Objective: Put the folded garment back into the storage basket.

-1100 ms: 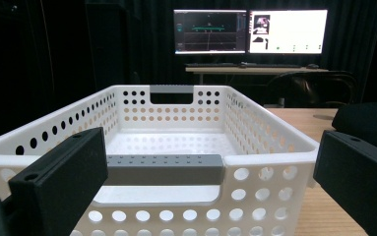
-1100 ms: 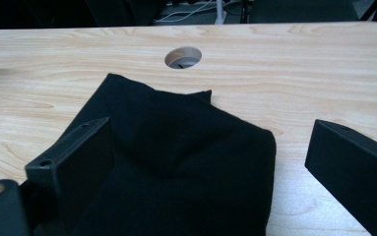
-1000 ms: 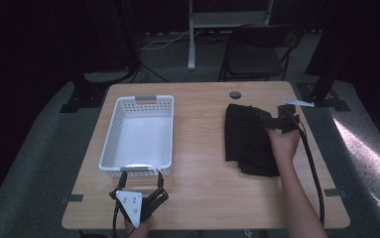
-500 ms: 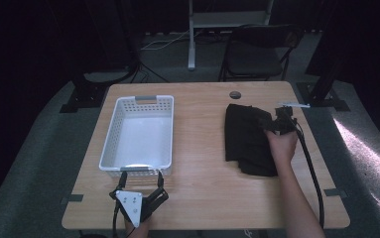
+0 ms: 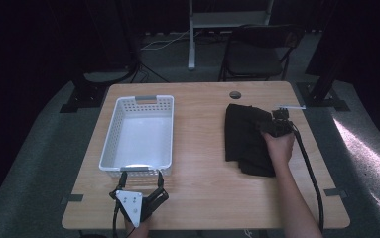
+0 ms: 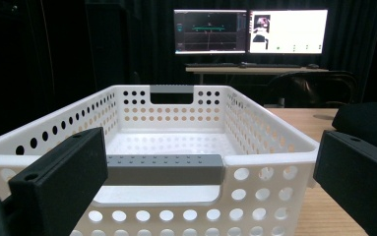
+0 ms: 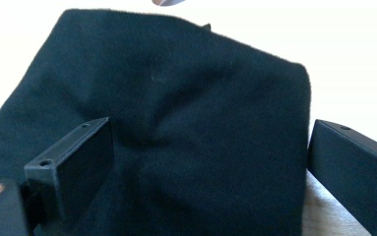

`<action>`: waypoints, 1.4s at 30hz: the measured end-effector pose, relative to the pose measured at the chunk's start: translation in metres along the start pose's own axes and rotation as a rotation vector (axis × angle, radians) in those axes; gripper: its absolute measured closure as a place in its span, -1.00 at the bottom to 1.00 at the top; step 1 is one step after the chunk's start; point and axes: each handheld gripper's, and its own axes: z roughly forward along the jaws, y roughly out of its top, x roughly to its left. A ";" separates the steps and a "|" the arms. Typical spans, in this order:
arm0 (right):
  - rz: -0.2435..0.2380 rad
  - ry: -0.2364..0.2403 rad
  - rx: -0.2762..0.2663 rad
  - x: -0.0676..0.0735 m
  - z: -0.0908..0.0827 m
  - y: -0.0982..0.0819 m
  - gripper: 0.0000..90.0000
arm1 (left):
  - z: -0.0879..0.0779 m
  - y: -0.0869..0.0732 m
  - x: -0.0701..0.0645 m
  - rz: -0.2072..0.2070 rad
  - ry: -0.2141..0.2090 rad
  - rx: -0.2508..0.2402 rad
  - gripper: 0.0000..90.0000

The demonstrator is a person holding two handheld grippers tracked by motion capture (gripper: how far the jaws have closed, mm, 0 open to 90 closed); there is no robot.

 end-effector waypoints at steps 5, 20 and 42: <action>-0.029 -0.008 0.029 0.000 0.004 -0.001 -0.91 | 0.000 0.000 0.000 0.000 0.000 -0.001 -0.98; -0.123 -0.019 0.058 0.008 0.006 -0.004 -0.62 | 0.000 0.000 0.000 0.000 -0.003 -0.001 -0.98; -0.098 0.164 0.053 -0.001 0.006 -0.003 0.28 | 0.000 0.000 0.000 0.002 0.001 0.002 -0.98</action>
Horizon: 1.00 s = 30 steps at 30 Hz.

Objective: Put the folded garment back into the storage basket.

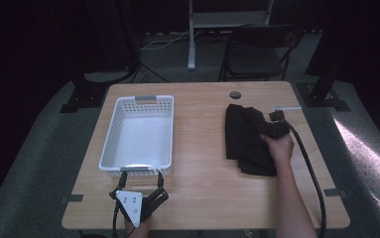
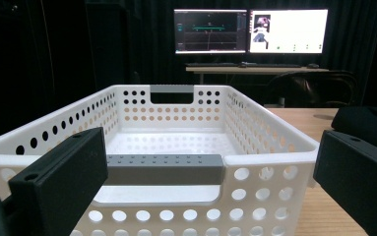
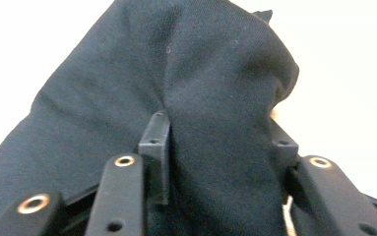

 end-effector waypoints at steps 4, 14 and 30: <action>0.049 0.043 -0.018 -0.006 0.000 -0.001 0.30 | 0.000 0.000 0.000 0.000 0.000 0.000 -0.98; 0.021 0.016 -0.044 0.000 -0.004 0.001 0.36 | 0.000 0.000 0.000 0.001 0.000 0.001 -0.98; 0.002 0.098 -0.124 0.009 -0.022 0.007 0.39 | 0.000 0.000 0.000 0.001 0.000 0.001 -0.98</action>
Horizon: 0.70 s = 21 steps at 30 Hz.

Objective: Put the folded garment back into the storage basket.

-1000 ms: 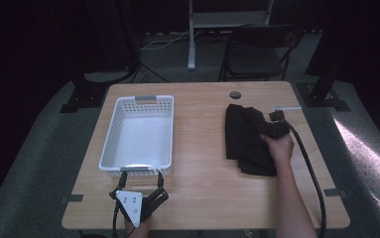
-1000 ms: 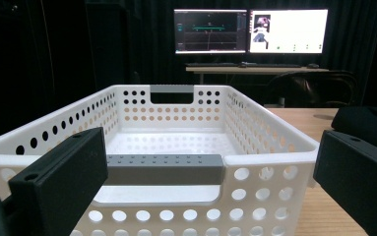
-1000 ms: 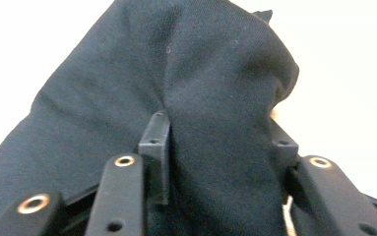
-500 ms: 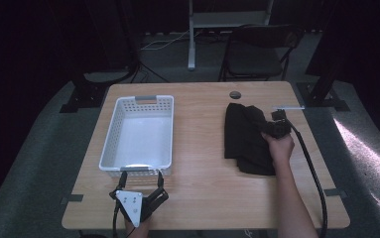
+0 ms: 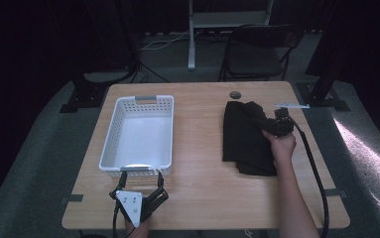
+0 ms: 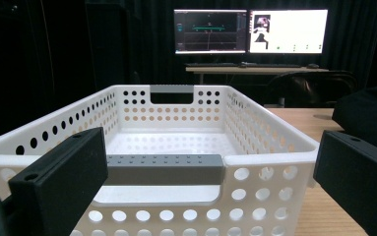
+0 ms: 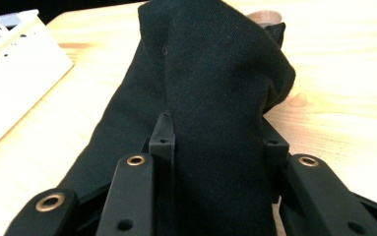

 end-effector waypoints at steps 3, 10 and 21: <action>0.012 0.021 -0.026 0.001 -0.003 0.001 0.39 | 0.000 0.000 0.000 0.000 0.000 0.000 -0.98; 0.008 0.021 -0.067 0.004 -0.012 0.006 0.39 | 0.000 0.000 0.000 0.000 0.000 0.001 -0.98; -0.039 0.035 -0.128 0.013 -0.034 0.018 0.39 | 0.000 0.000 0.000 0.000 0.006 0.001 -0.98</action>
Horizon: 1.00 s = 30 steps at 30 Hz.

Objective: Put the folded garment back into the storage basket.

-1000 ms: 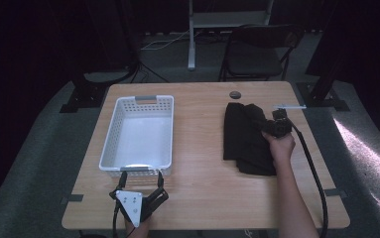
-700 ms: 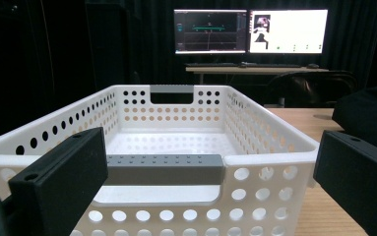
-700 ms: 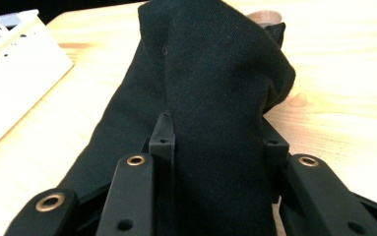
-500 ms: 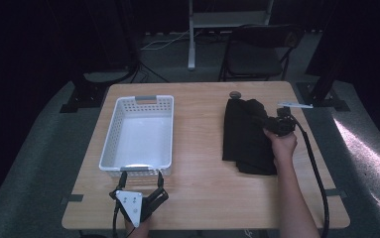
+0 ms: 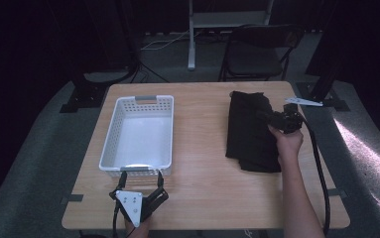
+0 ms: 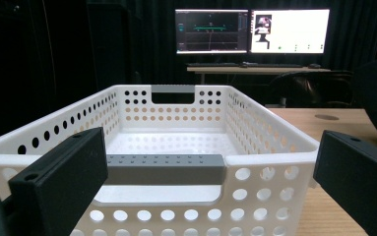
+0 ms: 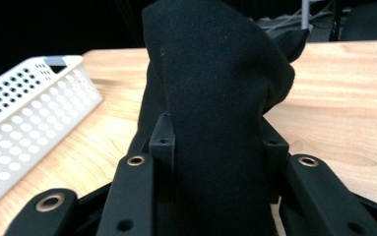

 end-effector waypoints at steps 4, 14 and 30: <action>-0.011 0.008 -0.020 0.004 -0.006 0.005 0.39 | 0.000 0.000 0.000 0.000 0.000 0.000 -0.98; -0.053 0.023 -0.051 0.018 -0.014 0.019 0.39 | 0.000 0.000 0.000 0.000 0.001 0.000 -0.98; -0.080 0.055 -0.138 0.035 -0.034 0.038 0.39 | 0.000 0.000 0.000 -0.001 0.000 -0.001 -0.98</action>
